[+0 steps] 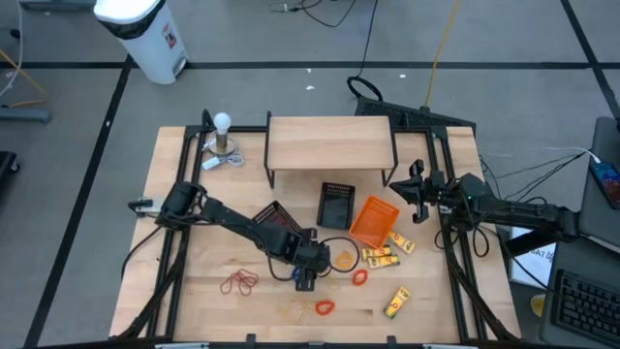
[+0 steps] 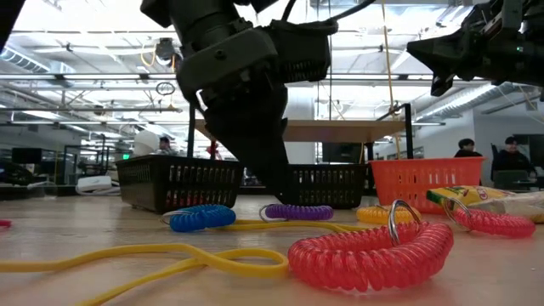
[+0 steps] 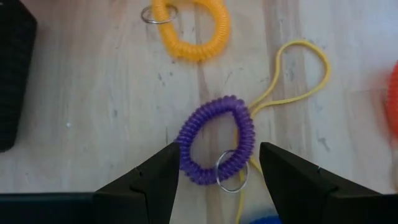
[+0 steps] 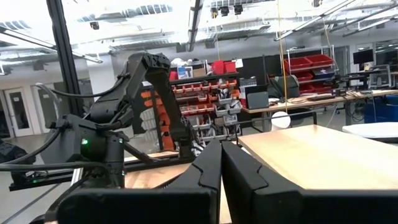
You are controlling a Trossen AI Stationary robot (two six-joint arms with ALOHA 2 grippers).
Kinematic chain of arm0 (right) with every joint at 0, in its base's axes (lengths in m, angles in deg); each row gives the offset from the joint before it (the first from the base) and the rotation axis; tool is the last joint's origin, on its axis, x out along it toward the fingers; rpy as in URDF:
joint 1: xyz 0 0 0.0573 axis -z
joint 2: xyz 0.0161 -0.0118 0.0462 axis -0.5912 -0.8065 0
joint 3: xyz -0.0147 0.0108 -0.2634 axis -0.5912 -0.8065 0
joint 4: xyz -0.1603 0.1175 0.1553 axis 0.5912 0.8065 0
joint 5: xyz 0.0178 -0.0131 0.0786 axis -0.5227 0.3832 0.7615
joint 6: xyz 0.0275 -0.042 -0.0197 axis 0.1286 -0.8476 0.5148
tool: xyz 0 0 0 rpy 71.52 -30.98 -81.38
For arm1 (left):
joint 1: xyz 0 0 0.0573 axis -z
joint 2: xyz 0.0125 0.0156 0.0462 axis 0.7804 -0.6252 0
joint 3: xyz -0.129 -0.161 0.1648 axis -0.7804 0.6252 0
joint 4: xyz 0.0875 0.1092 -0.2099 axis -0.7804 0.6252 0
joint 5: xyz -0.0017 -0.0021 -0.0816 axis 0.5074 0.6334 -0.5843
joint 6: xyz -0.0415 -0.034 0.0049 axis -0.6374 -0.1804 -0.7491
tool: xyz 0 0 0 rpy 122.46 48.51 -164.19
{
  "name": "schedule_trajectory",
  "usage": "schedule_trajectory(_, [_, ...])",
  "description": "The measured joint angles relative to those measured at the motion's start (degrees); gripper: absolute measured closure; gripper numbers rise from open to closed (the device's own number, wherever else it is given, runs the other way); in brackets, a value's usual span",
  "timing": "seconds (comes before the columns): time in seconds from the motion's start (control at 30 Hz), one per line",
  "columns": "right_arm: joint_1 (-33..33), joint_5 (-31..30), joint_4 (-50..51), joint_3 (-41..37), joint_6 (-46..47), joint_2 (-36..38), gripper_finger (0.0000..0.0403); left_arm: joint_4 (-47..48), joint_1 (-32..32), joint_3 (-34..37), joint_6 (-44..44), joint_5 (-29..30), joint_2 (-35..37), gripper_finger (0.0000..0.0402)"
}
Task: Pick & Place Office Desk Supplies
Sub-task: Put the purple spring keychain into the right black bin
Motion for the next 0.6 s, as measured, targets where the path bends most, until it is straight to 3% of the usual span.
schedule_trajectory(0.1, [0.00, 0.00, -0.02, 0.02, 0.00, 0.00, 0.0399, -0.55, -0.33, 0.02, 0.01, -2.39, -0.71, 0.0176])
schedule_trajectory(0.47, [0.00, 0.00, 0.15, -0.01, 0.00, -0.37, 0.0399, -1.95, -0.35, 0.02, 0.04, -0.76, -2.12, 0.0177])
schedule_trajectory(0.6, [0.00, 0.00, 0.15, 0.00, 0.00, -0.58, 0.0399, -2.62, -0.85, 0.04, 0.00, -4.01, -2.08, 0.0185])
